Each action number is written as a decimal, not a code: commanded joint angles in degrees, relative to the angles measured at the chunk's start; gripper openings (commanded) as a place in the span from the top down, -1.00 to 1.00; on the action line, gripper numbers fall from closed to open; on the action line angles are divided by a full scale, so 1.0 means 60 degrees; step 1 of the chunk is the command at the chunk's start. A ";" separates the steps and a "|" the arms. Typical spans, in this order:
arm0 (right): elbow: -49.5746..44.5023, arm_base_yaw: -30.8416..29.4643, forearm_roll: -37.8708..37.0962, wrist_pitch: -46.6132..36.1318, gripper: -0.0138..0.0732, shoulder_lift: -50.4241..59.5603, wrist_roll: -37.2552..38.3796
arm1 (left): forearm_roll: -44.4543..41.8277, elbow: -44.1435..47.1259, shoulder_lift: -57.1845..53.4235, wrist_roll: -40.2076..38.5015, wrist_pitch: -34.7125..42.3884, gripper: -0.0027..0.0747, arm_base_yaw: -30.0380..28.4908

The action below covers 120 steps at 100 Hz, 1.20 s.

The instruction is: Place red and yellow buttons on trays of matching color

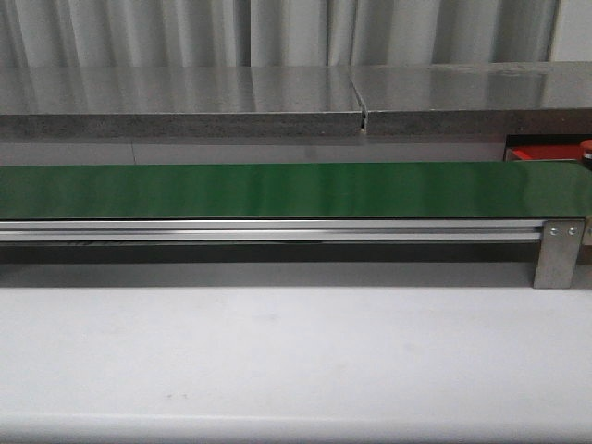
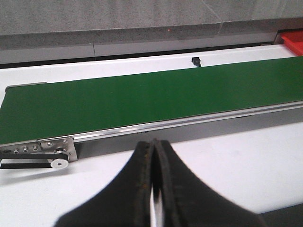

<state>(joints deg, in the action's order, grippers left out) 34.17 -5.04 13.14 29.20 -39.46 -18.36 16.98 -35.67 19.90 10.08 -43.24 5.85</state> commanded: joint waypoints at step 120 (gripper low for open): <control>-0.0023 -0.0004 0.0019 -0.0360 0.95 0.0883 -0.0098 | -0.0178 -0.2893 0.6646 -0.1580 0.1711 0.98 -0.2815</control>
<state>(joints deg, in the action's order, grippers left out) 32.50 -5.04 13.11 30.66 -34.48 -18.59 14.75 -49.37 58.58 0.54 -33.76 -7.58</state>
